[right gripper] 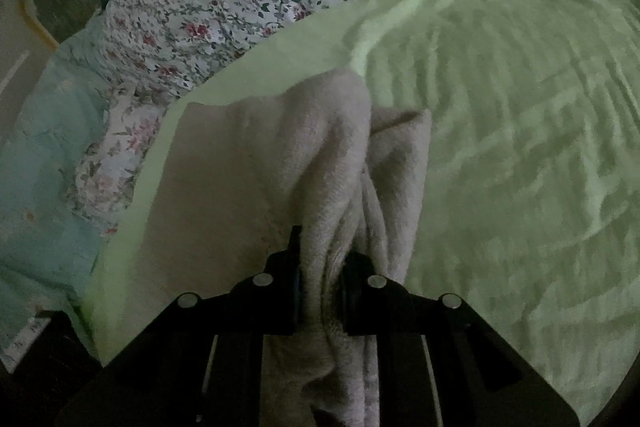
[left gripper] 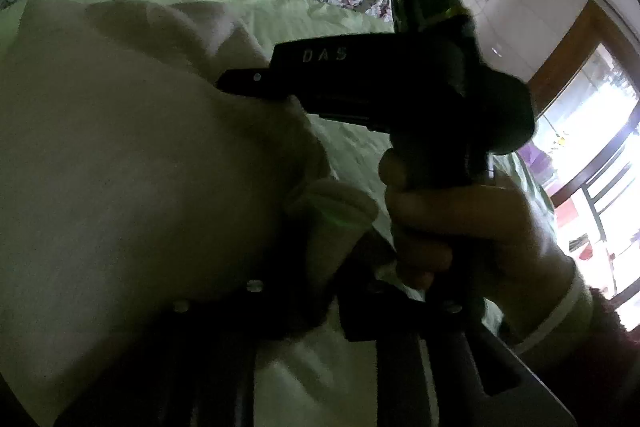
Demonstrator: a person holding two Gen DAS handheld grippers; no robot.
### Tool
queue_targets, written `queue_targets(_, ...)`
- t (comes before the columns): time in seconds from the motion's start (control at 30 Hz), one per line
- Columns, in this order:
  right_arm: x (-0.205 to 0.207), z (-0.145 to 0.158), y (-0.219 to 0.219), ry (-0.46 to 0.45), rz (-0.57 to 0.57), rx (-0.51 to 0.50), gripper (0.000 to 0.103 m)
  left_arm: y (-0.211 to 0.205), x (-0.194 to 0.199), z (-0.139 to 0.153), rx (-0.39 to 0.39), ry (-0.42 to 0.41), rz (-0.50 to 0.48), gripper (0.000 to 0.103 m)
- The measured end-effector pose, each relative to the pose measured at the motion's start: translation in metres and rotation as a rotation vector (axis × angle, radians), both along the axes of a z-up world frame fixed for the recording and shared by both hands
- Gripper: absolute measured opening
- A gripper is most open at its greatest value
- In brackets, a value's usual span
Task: Fold small clothes
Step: 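Fold the grasped side edge over the sweater body with the right gripper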
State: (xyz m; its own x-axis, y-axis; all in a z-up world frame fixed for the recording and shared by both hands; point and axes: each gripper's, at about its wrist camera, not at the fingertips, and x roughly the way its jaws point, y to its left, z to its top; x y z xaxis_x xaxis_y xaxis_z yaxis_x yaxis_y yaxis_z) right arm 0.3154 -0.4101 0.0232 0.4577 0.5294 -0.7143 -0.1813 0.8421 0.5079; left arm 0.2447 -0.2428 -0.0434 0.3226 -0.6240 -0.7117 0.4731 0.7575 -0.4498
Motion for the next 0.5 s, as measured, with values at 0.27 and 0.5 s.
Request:
queue_targets(0.27, -0.022, 0.002, -0.018, 0.009, -0.095, -0.008, 0.027, 0.05, -0.054, 0.038, 0.007, -0.067, 0.025, 0.084)
queue_targets(0.5, -0.048, 0.02, -0.043, 0.0, -0.177, 0.064, 0.065, 0.13, -0.041, 0.038, -0.062, -0.001, 0.212, 0.087)
